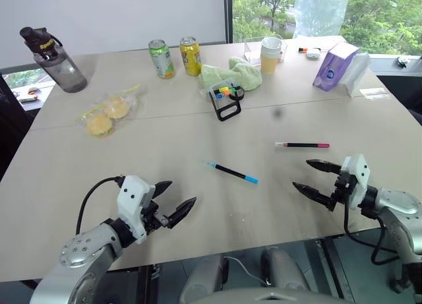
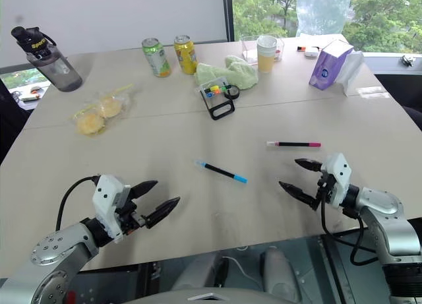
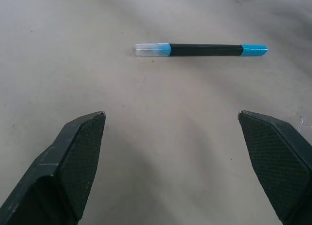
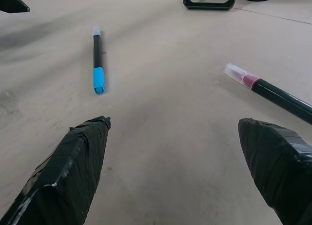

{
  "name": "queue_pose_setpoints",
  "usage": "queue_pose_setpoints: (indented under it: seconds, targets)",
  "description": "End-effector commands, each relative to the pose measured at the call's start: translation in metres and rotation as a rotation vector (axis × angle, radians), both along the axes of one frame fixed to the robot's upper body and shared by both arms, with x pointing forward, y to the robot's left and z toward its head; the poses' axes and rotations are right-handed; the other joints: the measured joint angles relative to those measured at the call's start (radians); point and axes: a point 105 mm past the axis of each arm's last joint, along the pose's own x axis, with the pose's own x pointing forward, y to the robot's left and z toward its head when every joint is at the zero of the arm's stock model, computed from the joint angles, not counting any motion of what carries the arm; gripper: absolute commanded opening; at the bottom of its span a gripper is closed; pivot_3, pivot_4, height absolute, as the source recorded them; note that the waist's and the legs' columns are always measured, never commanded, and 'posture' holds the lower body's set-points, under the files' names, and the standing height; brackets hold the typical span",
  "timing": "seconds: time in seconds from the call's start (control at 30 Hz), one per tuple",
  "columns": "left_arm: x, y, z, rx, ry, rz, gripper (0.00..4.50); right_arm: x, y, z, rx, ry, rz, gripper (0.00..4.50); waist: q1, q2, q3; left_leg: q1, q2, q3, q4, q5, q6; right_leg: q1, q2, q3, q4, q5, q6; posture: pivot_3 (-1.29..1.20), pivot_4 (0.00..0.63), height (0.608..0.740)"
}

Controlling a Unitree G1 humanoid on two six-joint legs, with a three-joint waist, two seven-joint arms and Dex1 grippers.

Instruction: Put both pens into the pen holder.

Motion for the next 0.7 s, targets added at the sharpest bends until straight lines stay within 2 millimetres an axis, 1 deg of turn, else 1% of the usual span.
queue_pose_setpoints:
  seconds: [0.03,0.27,0.47,0.53,0.63,0.7]
  targets:
    - [-0.003,-0.006,0.005,-0.023,-0.019,-0.040,4.50,0.003,-0.004,0.010,-0.003,-0.058,0.000,4.48,0.000,0.000,0.000,0.000,0.000,0.000,0.000,0.000,0.000,0.000,0.000,0.000,0.000,0.000,0.000,0.00,0.150,0.740]
    - [-0.001,-0.007,0.005,-0.022,-0.032,-0.053,4.50,0.007,-0.005,0.003,-0.043,-0.052,-0.004,4.48,0.000,0.000,0.000,0.000,0.000,0.000,0.000,0.000,0.000,0.000,0.000,0.000,0.000,0.000,0.000,0.00,0.150,0.740]
    - [0.002,-0.004,0.004,-0.004,-0.041,-0.055,4.50,0.007,0.002,0.002,-0.027,-0.029,0.012,4.48,0.001,0.000,0.000,0.000,0.000,0.000,0.000,0.000,0.000,0.000,0.000,0.000,-0.001,0.000,0.000,0.00,0.150,0.740]
    - [0.002,-0.003,0.003,0.006,-0.042,-0.050,4.50,0.010,0.001,0.001,-0.036,-0.026,-0.017,4.48,0.001,0.000,0.000,0.000,0.000,0.000,-0.001,0.000,0.000,0.000,0.000,0.000,-0.001,0.000,0.000,0.00,0.150,0.740]
    - [0.001,-0.004,0.002,0.002,-0.042,-0.047,4.50,0.019,-0.005,0.003,-0.023,-0.040,-0.107,4.48,0.001,0.000,0.000,0.000,0.000,-0.001,-0.001,0.000,0.000,0.000,0.000,0.000,-0.001,0.000,0.000,0.00,0.150,0.740]
    - [0.000,-0.005,0.002,0.004,-0.044,-0.051,4.50,0.018,-0.003,0.002,-0.040,-0.028,-0.080,4.48,0.002,0.001,0.001,0.000,0.000,-0.001,-0.002,0.000,0.000,0.000,0.000,0.000,-0.001,0.000,0.000,0.00,0.150,0.740]
